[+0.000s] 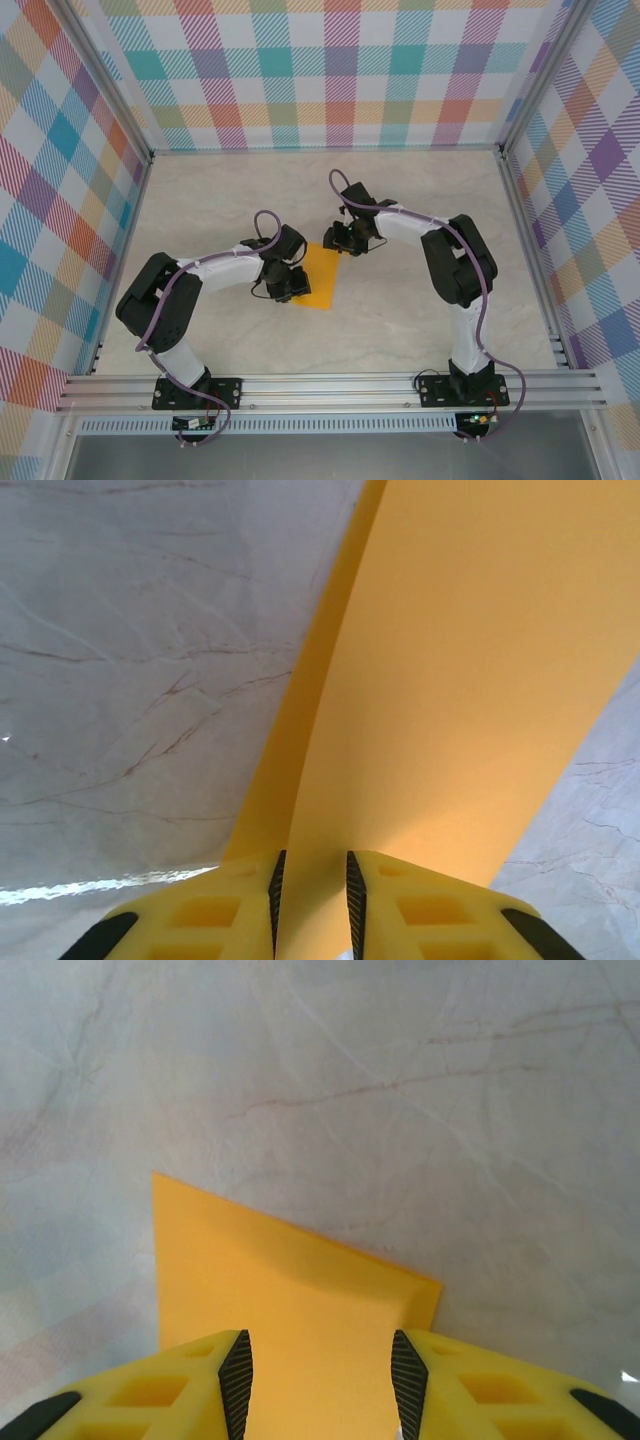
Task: Fold a paper plane with a square sheet of paper (pick it up from the middle)
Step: Fold the triangle a second time at the center of the table.
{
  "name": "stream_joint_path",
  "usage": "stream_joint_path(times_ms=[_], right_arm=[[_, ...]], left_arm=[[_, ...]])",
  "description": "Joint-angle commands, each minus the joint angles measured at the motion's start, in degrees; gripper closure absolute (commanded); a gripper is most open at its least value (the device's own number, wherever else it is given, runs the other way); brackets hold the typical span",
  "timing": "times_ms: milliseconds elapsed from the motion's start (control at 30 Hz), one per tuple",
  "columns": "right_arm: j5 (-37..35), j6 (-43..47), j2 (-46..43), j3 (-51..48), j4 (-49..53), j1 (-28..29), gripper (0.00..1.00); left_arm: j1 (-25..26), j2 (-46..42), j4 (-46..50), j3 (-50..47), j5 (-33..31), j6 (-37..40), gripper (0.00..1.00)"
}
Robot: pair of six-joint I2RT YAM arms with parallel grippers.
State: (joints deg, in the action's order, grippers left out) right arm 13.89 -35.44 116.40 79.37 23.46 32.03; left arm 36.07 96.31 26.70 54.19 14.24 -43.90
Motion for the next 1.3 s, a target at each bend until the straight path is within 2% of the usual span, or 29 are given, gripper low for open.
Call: stream_joint_path(times_ms=[0,100,133,233,367,600,833,1100,1267], right_arm=[[2.88,1.65,-5.87,-3.32,-0.34,0.08,0.58],[7.62,0.35,-7.96,-7.91,-3.35,0.27,0.61],[8.89,-0.25,-8.35,-9.07,-3.87,0.39,0.66],[10.74,-0.51,-8.77,-10.97,-4.03,1.09,0.77],[11.64,-0.83,-7.07,-11.78,-3.68,1.54,0.84],[14.28,-0.42,-3.91,-11.19,-5.08,1.54,0.86],[11.75,-0.20,-1.66,-10.64,-2.32,1.54,0.86],[10.97,-0.33,-0.47,-9.94,-0.70,1.55,0.85],[11.50,-0.82,-1.19,-9.59,-0.80,1.46,0.84]], left_arm=[[-0.47,0.06,1.47,-0.58,-0.53,0.13,0.76],[-0.47,0.10,1.34,-0.41,-0.45,0.17,0.77],[-0.43,0.15,1.34,-0.30,-0.38,0.15,0.77],[-0.47,0.01,1.41,0.08,-0.01,0.21,0.77],[-0.48,-0.66,1.17,0.68,1.29,0.60,0.76],[-0.48,-2.00,0.77,0.82,2.31,0.59,0.76],[-0.46,-4.04,-2.09,1.14,4.95,-0.14,0.75],[-0.47,-6.02,-15.47,-2.32,7.03,-2.93,0.72],[-0.48,-3.29,-18.05,-2.50,6.35,-3.04,0.72]])
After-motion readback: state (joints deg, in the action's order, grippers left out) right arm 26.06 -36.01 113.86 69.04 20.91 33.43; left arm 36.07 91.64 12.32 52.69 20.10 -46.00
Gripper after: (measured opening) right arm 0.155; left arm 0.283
